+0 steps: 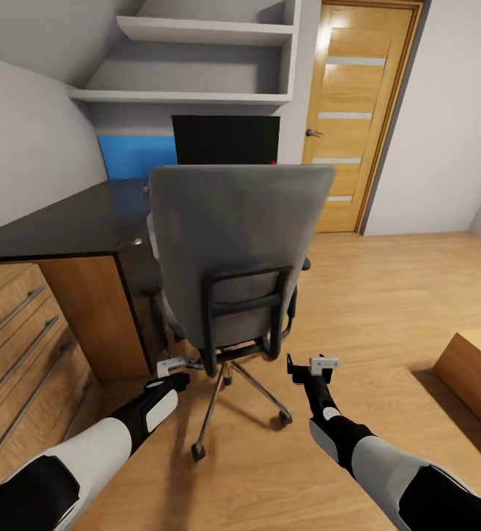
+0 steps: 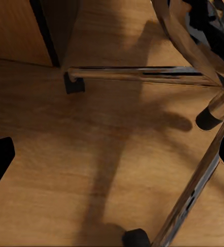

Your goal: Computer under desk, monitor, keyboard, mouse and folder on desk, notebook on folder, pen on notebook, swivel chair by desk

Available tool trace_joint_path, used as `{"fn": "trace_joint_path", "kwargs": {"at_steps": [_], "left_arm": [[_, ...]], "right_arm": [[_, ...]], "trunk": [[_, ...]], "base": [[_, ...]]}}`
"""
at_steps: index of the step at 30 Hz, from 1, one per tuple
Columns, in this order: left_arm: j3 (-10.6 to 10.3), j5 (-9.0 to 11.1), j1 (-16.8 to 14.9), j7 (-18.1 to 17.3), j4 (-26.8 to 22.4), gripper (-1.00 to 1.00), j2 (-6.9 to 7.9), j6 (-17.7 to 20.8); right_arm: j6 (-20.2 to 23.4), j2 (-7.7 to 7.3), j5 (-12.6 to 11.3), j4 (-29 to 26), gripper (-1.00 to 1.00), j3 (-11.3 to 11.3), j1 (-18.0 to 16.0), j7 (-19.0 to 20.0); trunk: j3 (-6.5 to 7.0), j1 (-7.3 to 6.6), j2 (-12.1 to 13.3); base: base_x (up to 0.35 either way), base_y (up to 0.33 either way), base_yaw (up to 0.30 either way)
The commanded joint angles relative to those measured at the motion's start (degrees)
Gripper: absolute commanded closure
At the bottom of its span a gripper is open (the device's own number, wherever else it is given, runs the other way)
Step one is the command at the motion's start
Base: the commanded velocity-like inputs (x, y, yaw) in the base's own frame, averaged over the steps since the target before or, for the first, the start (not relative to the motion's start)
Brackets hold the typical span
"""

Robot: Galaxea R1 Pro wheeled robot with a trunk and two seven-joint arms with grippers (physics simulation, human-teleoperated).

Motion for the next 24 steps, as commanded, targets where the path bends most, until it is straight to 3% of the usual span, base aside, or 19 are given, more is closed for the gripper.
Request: {"fn": "trace_joint_path", "kwargs": {"at_steps": [1, 24], "left_arm": [[-0.48, 0.12, -0.05, 0.40, -0.14, -1.00, 0.04, 0.15], [-0.73, 0.04, -0.05, 0.40, -0.14, -1.00, -0.11, -0.28]], "right_arm": [[-0.11, 0.02, -0.11, 0.02, -1.00, 0.49, -0.05, -0.48], [0.06, 0.07, -0.11, 0.02, -1.00, 0.49, -0.05, -0.48]], "trunk": [[-0.05, 0.02, -0.02], [-0.05, 0.02, -0.02]], "base": [[0.287, 0.064, 0.000], [0.300, 0.008, 0.000]]}}
